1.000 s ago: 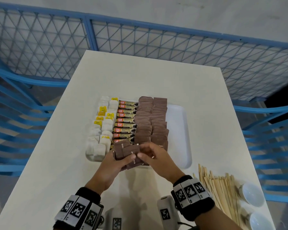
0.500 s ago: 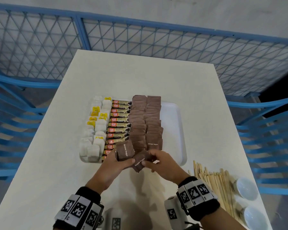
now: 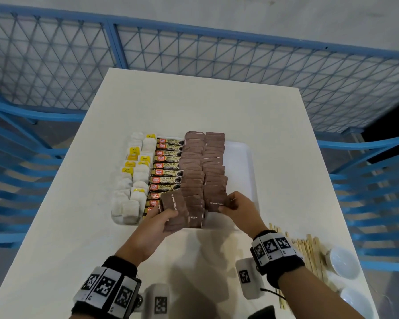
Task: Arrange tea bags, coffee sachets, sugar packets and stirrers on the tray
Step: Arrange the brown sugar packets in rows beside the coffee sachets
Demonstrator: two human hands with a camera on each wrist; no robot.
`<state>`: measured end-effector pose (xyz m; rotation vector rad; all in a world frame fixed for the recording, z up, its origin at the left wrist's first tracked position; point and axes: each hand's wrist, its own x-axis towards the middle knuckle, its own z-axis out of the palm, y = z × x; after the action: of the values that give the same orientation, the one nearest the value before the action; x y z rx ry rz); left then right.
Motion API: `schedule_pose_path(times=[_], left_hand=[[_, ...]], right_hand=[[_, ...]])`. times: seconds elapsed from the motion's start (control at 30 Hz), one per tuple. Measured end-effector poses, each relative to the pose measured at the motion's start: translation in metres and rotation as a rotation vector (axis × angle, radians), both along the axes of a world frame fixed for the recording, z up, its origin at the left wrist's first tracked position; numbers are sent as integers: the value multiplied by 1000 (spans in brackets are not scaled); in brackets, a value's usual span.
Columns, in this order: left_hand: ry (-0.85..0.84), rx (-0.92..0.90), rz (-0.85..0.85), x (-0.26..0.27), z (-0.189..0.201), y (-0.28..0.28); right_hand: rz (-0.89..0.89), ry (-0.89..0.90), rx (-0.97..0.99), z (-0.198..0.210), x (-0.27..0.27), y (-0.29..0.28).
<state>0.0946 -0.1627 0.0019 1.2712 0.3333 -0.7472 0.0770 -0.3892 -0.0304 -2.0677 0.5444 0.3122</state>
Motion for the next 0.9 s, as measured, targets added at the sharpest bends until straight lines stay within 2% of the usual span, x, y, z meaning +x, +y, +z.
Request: schedule_pose_path(times=[0.17,0.37,0.47,0.53,0.67,0.77,0.9], left_hand=[[-48,-13,-15,-1,1,-1],[-89,-1,-15,-4,3,-2],[-103,27,-32,-5,0,-2],[-118,45,-43,-6,-1,-2],[-172,92,-69,-6,-1,-5],[-229,146,-114,-5,0,-4],[-234,167,-100,-5,0,-6]], right_hand=[[9,-56,-166,-5,7,10],[-15,-95,-223,-7,7,15],[-3,-199,-329,1,4,23],[27,-265,-269,14,3,33],[193,-210,65,40,3,53],[321,-240,96,48,2,58],[236,-214,185,43,4,55]])
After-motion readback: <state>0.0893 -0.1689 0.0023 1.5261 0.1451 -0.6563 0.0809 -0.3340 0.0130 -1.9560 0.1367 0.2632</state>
